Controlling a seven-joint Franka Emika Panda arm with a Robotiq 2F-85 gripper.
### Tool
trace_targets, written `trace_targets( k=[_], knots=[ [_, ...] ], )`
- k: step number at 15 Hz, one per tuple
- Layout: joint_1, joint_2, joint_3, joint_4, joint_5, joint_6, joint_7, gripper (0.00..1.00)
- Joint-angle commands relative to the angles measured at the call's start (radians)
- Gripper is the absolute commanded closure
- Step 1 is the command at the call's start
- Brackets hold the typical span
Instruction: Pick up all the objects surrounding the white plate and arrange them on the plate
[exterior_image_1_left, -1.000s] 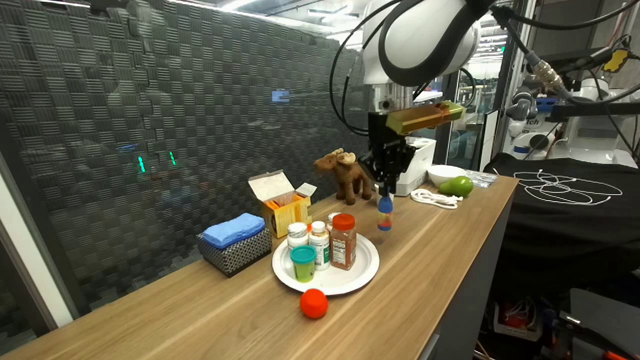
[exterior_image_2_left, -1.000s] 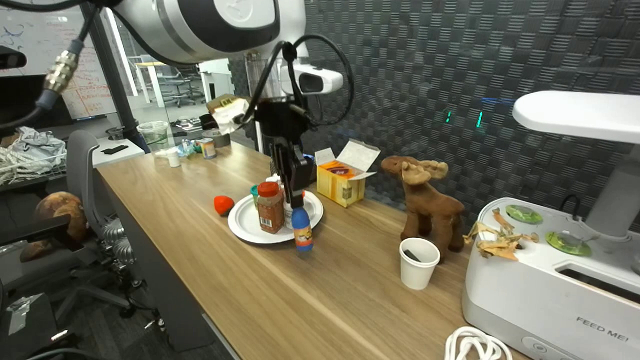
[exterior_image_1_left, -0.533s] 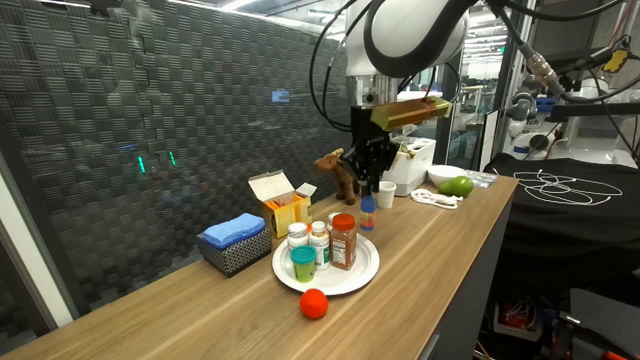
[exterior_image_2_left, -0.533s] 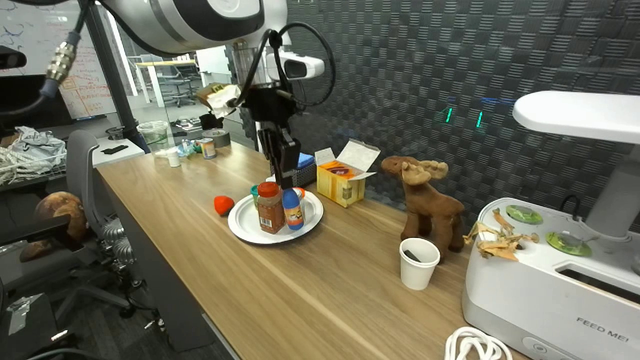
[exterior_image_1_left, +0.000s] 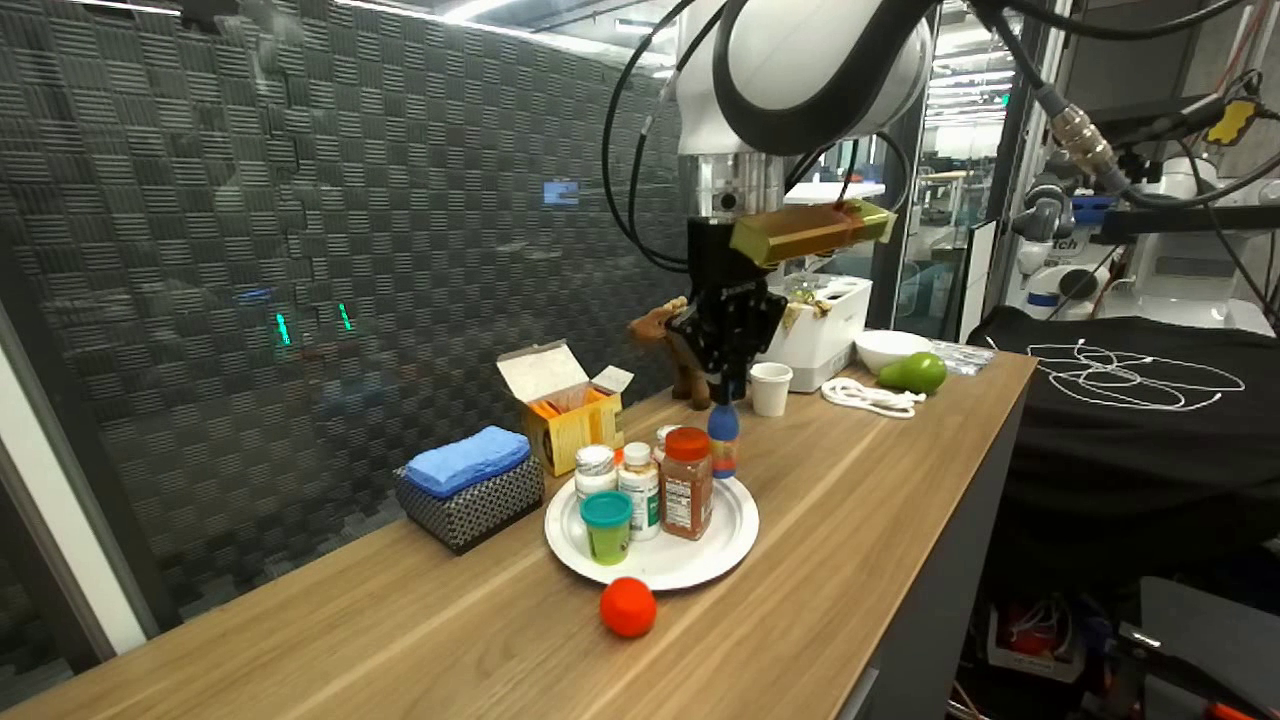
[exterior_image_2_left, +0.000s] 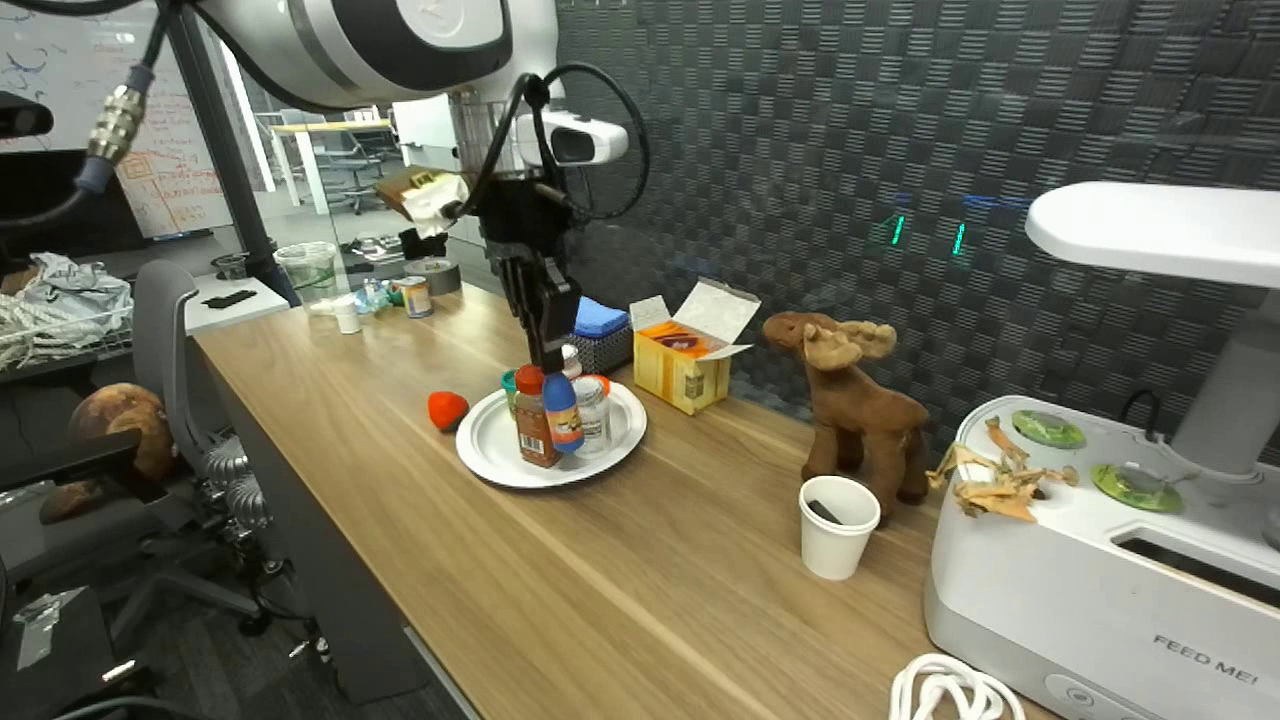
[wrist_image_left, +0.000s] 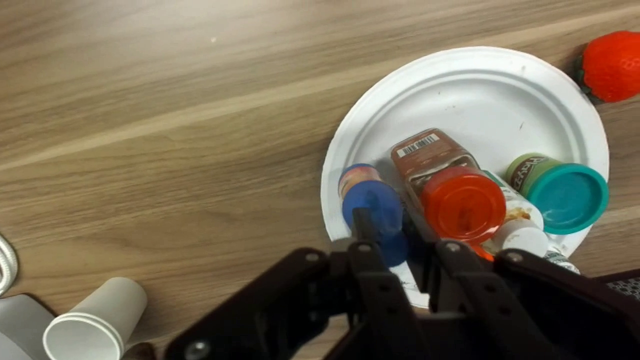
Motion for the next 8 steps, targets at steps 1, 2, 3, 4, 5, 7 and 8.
trace_targets(
  k=[1, 2, 3, 4, 5, 7, 8],
  knots=[
    [0.001, 0.017, -0.004, 0.008, 0.012, 0.011, -0.014, 0.91],
    [0.001, 0.024, -0.005, 0.007, 0.014, 0.012, -0.016, 0.91],
    [0.000, 0.030, -0.006, 0.007, 0.018, 0.016, -0.018, 0.91],
    [-0.003, 0.037, -0.005, 0.008, 0.038, 0.019, -0.031, 0.91],
    [-0.005, 0.044, -0.004, 0.010, 0.053, 0.020, -0.039, 0.91],
    [-0.007, 0.053, -0.002, 0.013, 0.079, 0.024, -0.053, 0.90],
    [-0.006, 0.054, -0.002, 0.016, 0.089, 0.026, -0.059, 0.90]
  ],
)
